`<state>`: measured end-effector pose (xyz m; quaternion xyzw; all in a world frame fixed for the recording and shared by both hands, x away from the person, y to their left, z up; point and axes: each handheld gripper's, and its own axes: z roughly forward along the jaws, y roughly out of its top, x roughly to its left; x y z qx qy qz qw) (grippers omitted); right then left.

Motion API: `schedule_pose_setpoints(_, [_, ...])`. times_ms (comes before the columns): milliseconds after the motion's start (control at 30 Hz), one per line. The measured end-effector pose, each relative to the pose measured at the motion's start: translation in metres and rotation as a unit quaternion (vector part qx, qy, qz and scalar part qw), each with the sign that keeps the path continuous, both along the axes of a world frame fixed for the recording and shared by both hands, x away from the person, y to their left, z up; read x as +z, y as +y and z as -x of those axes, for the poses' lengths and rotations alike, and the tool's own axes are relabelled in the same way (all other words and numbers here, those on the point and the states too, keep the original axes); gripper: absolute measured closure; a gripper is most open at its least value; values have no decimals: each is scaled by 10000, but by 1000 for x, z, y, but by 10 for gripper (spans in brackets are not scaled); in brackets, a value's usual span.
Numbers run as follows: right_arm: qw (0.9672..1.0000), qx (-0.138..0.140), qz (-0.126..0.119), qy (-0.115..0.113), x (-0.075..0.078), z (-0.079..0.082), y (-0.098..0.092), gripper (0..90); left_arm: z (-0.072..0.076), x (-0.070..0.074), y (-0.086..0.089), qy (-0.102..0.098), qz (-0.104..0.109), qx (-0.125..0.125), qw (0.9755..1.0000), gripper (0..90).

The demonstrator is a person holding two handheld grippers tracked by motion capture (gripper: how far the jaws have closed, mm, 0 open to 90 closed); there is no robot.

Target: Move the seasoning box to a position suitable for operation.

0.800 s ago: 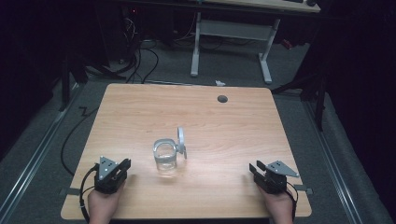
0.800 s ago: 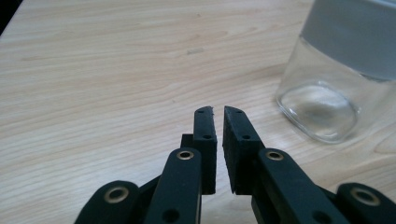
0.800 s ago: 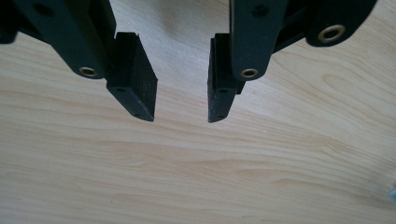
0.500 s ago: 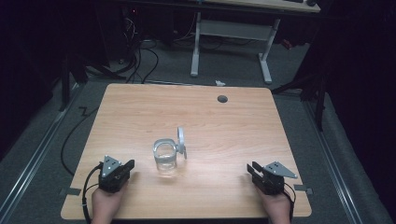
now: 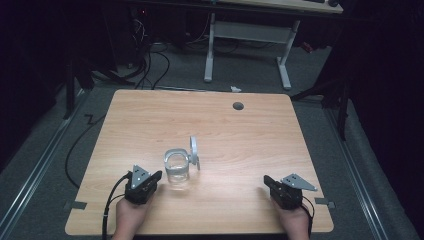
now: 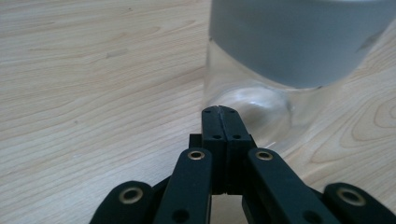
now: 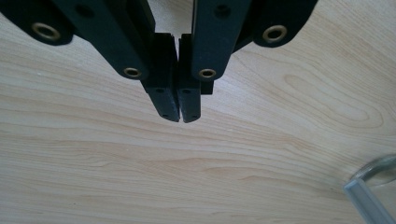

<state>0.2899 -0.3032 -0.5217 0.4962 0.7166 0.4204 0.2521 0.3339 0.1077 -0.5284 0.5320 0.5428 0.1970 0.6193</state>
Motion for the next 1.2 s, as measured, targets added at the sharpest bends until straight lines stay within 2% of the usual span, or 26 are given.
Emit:
schedule_pose_setpoints(233, [9999, -51, 120, -42, 0, 0, 3, 890, 7, -1, -12, -14, -42, -168, 9998, 900])
schedule_pose_setpoints(567, [9999, -61, 36, -83, 0, 1, 0, 887, 18, 0, -29, -22, -54, -473, 9989, 900])
schedule_pose_setpoints(733, [9999, -87, 10, -61, -2, 1, -2, 889, 20, 0, -46, 15, 16, -712, 9975, 900])
schedule_pose_setpoints(833, [9999, -86, -6, -52, -1, 1, -2, 891, 23, -2, -52, 1, -60, -810, 9967, 900])
schedule_pose_setpoints(967, [10000, -62, -24, -71, -1, 2, -3, 900, 21, -2, -45, -6, -69, -705, 9975, 900])
schedule_pose_setpoints(1000, [10000, -43, 3, -66, -1, 2, -4, 900, 17, -1, -38, -11, -29, -551, 9985, 900])
schedule_pose_setpoints(1100, [9999, -106, -24, -47, 0, 2, -5, 900, 6, 0, -25, -61, -91, -304, 9995, 900])
schedule_pose_setpoints(1167, [9999, -112, -26, -43, 0, 2, -4, 900, 3, 0, -24, -71, -104, -248, 9996, 900])
schedule_pose_setpoints(1200, [9999, -128, -34, -54, 0, 1, -3, 900, -8, 0, -20, -60, -119, -107, 9999, 900])
